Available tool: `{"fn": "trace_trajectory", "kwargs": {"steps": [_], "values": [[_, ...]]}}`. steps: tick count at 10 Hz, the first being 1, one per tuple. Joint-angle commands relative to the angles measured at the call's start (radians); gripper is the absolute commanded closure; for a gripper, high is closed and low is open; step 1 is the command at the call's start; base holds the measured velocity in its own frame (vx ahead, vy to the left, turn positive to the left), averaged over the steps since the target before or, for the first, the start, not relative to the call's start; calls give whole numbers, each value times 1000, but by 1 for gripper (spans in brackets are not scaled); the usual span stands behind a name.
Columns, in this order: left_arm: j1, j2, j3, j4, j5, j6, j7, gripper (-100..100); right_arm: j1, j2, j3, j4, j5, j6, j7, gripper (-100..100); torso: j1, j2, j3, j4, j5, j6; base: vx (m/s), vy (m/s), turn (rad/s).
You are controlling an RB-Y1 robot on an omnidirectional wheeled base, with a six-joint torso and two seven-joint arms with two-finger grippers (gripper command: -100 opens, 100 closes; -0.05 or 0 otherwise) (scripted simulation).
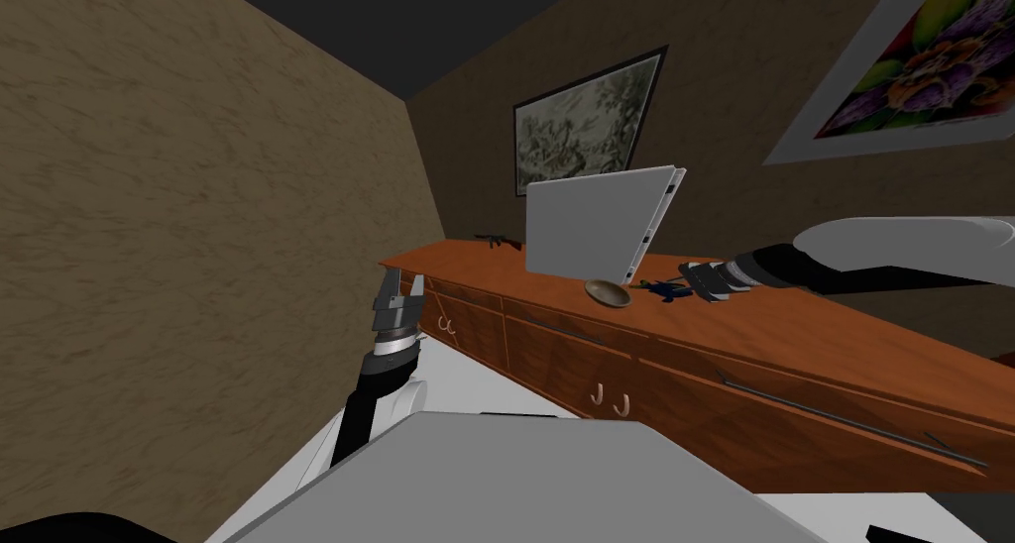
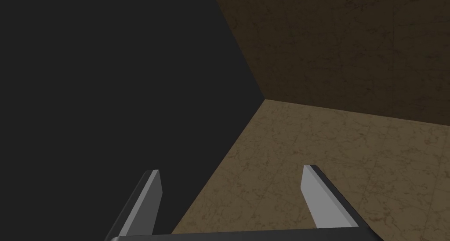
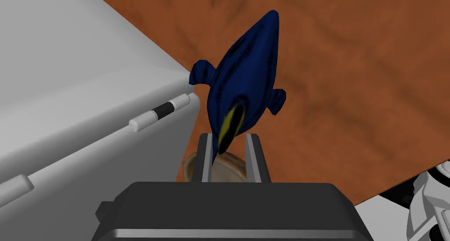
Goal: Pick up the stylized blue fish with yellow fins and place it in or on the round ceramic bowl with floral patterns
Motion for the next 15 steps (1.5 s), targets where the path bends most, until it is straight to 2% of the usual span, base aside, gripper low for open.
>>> {"fn": "trace_trajectory", "kwargs": {"steps": [1,4,7,10,15], "values": [[0,0,0,0,0,0,0,0,4,-29,-30,-2,-1,-6,-12,100,0,0,0,0,0,0,-129,171,-127],[0,0,0,0,0,0,0,0,15,-96,-72,-7,-15,-33,-32,100,4,5,3,2,1,1,-104,203,-120],[0,0,0,0,0,0,0,0,11,-152,-92,2,-33,-74,-61,100,5,1,1,1,2,-1,-62,180,-55],[0,0,0,0,0,0,0,0,3,-160,-75,24,-61,-124,-115,100,-1,-6,-3,-1,1,-2,29,104,41],[0,0,0,0,0,0,0,0,-9,-134,-16,55,-108,-205,-221,100,-9,-22,-13,-6,-3,-5,150,36,116]]}}
